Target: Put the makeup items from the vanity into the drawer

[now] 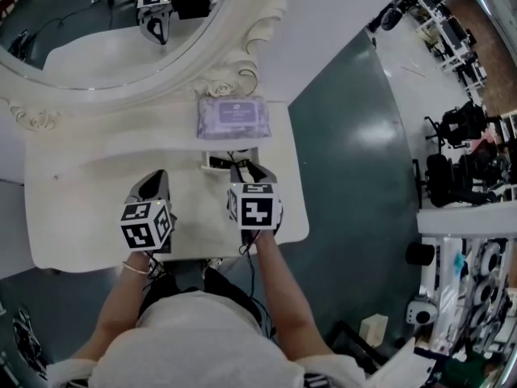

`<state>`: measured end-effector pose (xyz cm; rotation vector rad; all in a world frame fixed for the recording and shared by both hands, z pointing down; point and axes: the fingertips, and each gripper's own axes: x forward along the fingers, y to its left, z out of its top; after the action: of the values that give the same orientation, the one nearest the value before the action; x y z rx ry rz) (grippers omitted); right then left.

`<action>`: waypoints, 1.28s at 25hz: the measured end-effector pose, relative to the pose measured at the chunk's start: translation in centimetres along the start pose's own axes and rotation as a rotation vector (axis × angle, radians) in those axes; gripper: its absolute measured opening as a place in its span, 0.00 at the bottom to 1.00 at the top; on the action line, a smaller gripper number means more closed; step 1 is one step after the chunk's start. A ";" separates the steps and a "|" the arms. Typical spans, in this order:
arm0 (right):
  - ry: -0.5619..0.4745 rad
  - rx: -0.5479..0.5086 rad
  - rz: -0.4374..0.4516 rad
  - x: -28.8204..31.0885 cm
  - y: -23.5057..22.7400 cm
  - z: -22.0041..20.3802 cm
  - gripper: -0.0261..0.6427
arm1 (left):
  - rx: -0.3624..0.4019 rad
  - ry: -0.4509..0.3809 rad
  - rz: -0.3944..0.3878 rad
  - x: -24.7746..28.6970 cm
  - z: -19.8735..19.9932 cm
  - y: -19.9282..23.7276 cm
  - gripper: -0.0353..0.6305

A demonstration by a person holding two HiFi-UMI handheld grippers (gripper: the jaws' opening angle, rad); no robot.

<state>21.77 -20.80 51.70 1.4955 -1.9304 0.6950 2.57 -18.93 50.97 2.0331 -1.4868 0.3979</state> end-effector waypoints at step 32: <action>-0.088 0.140 -0.094 -9.4 14.4 -5.8 0.08 | 0.138 -0.069 -0.176 -13.3 0.4 5.7 0.06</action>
<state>10.33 -7.15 48.18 1.7167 -1.8948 0.7467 -7.30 -10.20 44.86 2.2866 -1.3382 0.3711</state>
